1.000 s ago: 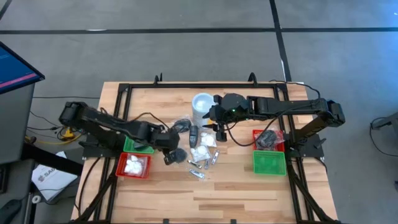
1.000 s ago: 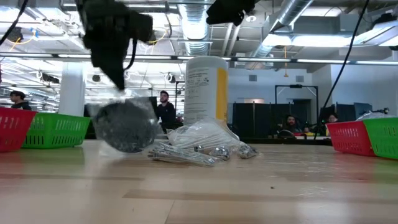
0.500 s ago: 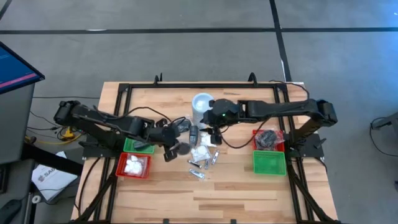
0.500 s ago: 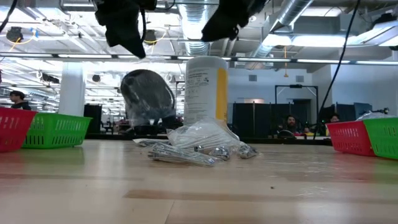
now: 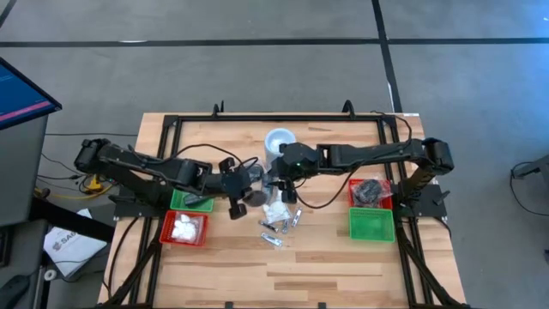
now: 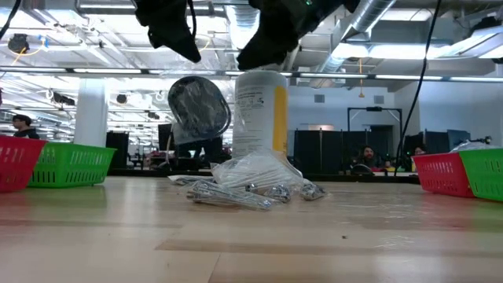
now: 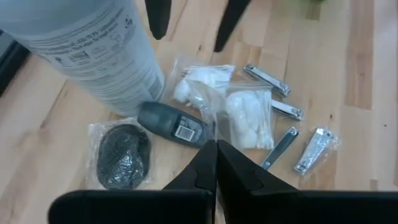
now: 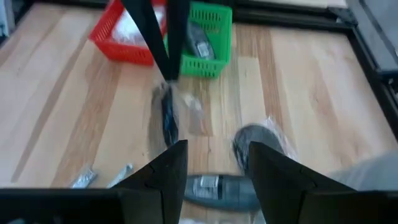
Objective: Pick & Place Travel size toiletries
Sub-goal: Put the hairbrush into the right red bin
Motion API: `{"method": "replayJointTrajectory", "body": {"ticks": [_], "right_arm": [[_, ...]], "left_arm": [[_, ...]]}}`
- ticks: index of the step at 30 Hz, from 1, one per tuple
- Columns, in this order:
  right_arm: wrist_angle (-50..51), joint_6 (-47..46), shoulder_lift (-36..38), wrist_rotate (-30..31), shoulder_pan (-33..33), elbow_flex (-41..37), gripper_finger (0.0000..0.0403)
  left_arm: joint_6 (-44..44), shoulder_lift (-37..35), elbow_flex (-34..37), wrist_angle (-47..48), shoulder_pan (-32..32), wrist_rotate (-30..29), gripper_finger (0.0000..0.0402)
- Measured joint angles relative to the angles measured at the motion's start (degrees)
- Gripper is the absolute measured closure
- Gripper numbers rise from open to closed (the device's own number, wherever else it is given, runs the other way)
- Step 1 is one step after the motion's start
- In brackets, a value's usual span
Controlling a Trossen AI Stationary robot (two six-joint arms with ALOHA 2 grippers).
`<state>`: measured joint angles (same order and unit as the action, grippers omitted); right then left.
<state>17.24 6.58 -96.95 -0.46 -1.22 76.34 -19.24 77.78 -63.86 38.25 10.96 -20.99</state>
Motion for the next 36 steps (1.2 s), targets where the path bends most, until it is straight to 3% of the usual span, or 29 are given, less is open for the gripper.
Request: {"method": "replayJointTrajectory", "body": {"ticks": [12, 20, 31, 36], "right_arm": [[-1.14, -0.32, -1.03, -1.47, 0.93, 0.04, 0.0244], [0.93, -2.26, -1.03, -1.47, 1.66, 0.04, 0.0244], [0.56, -1.52, -1.03, -1.47, 2.79, 0.04, 0.0244], [0.56, -1.52, -1.03, -1.47, 2.89, 0.04, 0.0244]], "left_arm": [[1.69, -0.01, 0.17, -2.41, -0.21, -1.11, 0.0401], [1.25, -0.02, 6.62, -2.35, -0.25, 4.88, 0.0394], [0.91, -0.02, 15.34, -2.22, -6.42, 6.36, 0.0291], [0.49, -0.02, 18.09, -2.43, -11.15, 11.59, 0.0252]]}}
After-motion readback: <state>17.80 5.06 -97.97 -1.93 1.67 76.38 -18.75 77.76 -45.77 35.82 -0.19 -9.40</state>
